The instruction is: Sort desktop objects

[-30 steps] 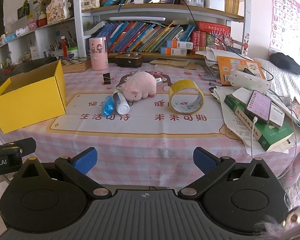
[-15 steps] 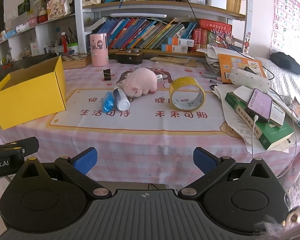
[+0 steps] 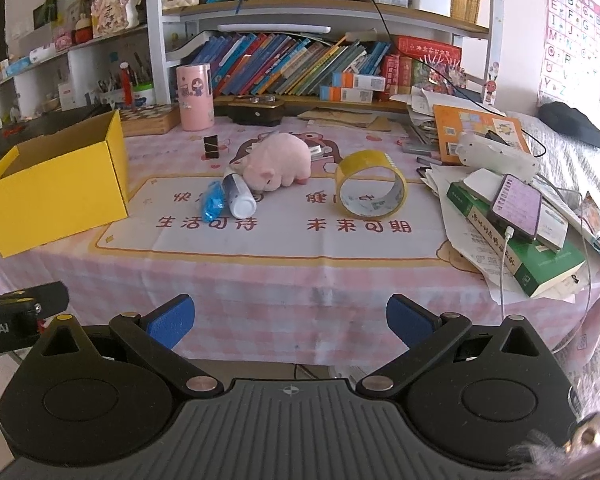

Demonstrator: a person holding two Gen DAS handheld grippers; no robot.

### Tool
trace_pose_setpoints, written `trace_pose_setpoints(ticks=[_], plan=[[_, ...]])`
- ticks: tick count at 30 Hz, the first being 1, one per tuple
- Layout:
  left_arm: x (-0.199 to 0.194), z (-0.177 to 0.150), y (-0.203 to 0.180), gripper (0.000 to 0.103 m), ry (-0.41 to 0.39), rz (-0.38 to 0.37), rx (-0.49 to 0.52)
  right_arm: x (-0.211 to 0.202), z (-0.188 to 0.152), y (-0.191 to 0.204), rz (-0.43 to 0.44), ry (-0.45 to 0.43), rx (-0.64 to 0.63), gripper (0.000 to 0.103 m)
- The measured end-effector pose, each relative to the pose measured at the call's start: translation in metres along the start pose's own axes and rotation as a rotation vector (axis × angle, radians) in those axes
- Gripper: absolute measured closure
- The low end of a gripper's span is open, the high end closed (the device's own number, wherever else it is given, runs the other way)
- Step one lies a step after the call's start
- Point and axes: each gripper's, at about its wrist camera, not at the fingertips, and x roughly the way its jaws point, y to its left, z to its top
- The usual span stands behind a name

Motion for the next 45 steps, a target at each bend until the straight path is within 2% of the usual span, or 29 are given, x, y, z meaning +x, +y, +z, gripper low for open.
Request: trace_pose_setpoints(ticks=[16, 27, 45], plan=[[-0.006, 0.002, -0.011, 0.000, -0.035, -0.021, 0.052, -0.003, 0.002, -0.005, -0.004, -0.017, 0.015, 0.001], [-0.011, 0.003, -0.013, 0.000, -0.069, -0.027, 0.073, -0.006, 0.002, 0.000, 0.023, -0.032, 0.005, 0.002], [-0.016, 0.005, -0.008, 0.000, -0.109, -0.041, 0.096, -0.011, 0.003, 0.006, 0.018, -0.041, 0.009, 0.002]])
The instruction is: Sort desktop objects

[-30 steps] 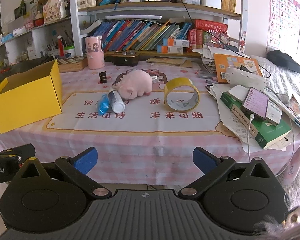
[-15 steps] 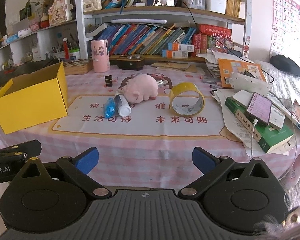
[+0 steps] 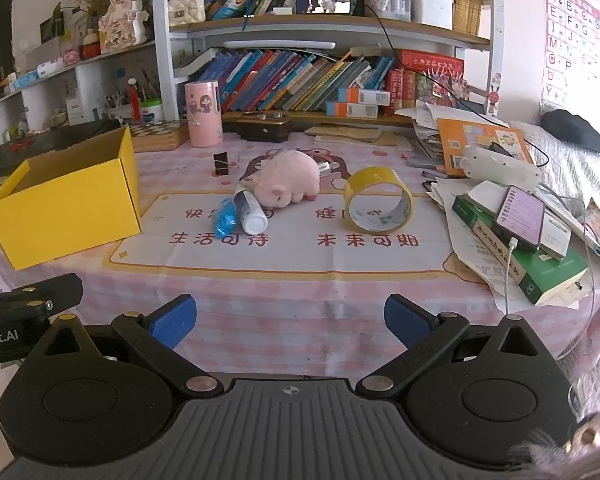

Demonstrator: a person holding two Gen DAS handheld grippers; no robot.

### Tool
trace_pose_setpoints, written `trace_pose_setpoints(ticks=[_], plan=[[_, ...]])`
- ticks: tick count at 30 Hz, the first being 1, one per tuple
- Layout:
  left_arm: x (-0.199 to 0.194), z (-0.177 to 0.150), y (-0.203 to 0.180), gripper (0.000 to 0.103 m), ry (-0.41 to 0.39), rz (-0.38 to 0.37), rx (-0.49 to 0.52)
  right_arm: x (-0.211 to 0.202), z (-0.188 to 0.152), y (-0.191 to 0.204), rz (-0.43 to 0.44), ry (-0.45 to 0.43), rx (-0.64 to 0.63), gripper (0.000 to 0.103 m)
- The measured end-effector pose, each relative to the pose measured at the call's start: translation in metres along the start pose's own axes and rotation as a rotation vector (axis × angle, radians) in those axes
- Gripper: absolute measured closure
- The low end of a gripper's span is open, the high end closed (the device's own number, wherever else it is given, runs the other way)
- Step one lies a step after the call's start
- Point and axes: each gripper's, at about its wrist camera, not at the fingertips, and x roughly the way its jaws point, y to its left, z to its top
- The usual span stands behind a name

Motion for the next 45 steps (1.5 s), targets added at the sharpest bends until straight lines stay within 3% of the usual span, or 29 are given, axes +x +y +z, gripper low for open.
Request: trace_pose_setpoints(ticks=[25, 45], plan=[[0.034, 0.007, -0.018, 0.000, 0.061, -0.058, 0.045, 0.030, 0.005, -0.016, -0.039, 0.064, 0.031, 0.002], [0.073, 0.020, -0.036, 0.000, 0.109, -0.056, 0.010, 0.068, 0.025, -0.040, -0.044, 0.100, 0.023, 0.002]])
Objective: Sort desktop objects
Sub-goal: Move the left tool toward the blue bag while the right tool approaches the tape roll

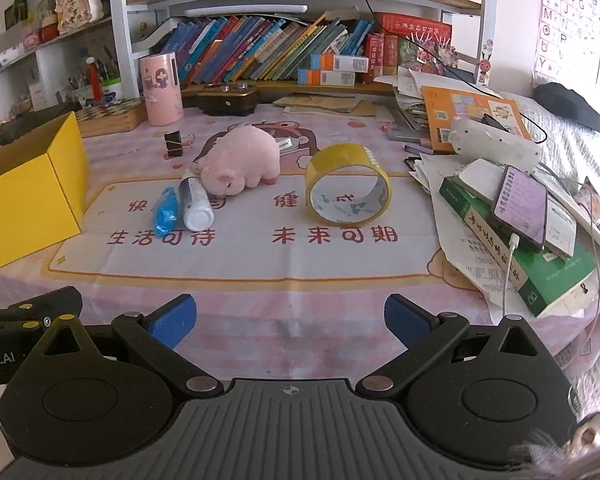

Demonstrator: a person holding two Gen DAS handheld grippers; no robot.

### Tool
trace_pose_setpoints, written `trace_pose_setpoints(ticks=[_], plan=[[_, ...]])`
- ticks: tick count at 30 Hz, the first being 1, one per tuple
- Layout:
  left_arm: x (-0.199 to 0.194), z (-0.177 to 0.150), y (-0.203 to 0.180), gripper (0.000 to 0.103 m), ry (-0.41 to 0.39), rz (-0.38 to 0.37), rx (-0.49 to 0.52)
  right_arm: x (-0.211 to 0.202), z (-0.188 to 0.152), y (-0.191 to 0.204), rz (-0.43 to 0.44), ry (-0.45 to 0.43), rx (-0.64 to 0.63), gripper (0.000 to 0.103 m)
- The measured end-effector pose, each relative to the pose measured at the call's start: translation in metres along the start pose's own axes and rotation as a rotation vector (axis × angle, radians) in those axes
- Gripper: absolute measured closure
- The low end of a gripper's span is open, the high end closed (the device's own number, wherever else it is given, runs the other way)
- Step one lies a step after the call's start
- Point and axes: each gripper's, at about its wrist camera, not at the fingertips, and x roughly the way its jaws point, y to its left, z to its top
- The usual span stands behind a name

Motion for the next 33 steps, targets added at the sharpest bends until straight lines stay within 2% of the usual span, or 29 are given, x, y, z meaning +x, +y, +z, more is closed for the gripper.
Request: trace_pose_setpoints(ticks=[12, 33], plan=[[0.026, 0.015, -0.015, 0.001, 0.018, 0.010, -0.025, 0.028, 0.022, -0.017, 0.007, 0.015, -0.021, 0.001], [0.063, 0.039, -0.042, 0.001, 0.054, 0.084, -0.059, 0.073, 0.055, -0.048, 0.043, 0.038, -0.028, 0.001]])
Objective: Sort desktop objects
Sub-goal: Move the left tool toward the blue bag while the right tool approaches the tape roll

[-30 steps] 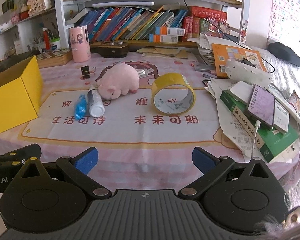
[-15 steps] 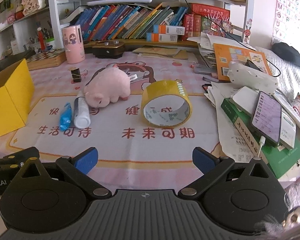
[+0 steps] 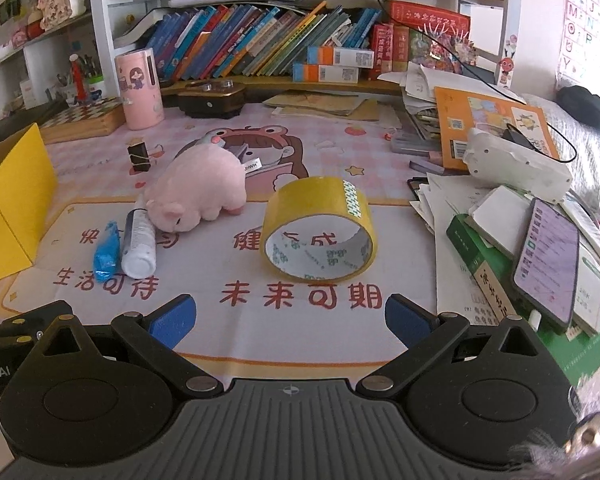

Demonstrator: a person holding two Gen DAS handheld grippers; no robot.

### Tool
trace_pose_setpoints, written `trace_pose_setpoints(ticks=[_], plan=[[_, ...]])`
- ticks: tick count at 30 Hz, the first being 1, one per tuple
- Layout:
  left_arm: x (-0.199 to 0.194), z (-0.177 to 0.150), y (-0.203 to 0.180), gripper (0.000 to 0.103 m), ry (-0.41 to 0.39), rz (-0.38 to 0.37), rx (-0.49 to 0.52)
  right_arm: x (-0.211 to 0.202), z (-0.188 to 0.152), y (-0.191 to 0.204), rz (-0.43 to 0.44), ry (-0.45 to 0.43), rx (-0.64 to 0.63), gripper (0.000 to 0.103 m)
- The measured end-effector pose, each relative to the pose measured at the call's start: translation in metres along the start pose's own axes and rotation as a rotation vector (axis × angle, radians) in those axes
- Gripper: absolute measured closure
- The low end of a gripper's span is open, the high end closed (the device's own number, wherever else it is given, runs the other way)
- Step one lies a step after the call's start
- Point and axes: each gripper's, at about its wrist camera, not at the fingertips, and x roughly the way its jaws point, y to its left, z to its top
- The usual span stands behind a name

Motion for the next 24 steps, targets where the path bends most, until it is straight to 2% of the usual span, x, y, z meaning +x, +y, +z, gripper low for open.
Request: trace_pose_setpoints(ticks=[8, 16, 24], plan=[[0.013, 0.008, -0.006, 0.001, 0.014, 0.039, -0.015, 0.021, 0.012, -0.010, 0.012, 0.020, 0.004, 0.001], [0.024, 0.016, -0.008, 0.001, 0.024, 0.085, -0.028, 0.049, 0.025, -0.014, -0.012, 0.038, 0.017, 0.000], [0.039, 0.022, -0.015, 0.001, 0.050, 0.099, -0.029, 0.074, 0.034, -0.020, -0.011, 0.074, 0.019, 0.000]])
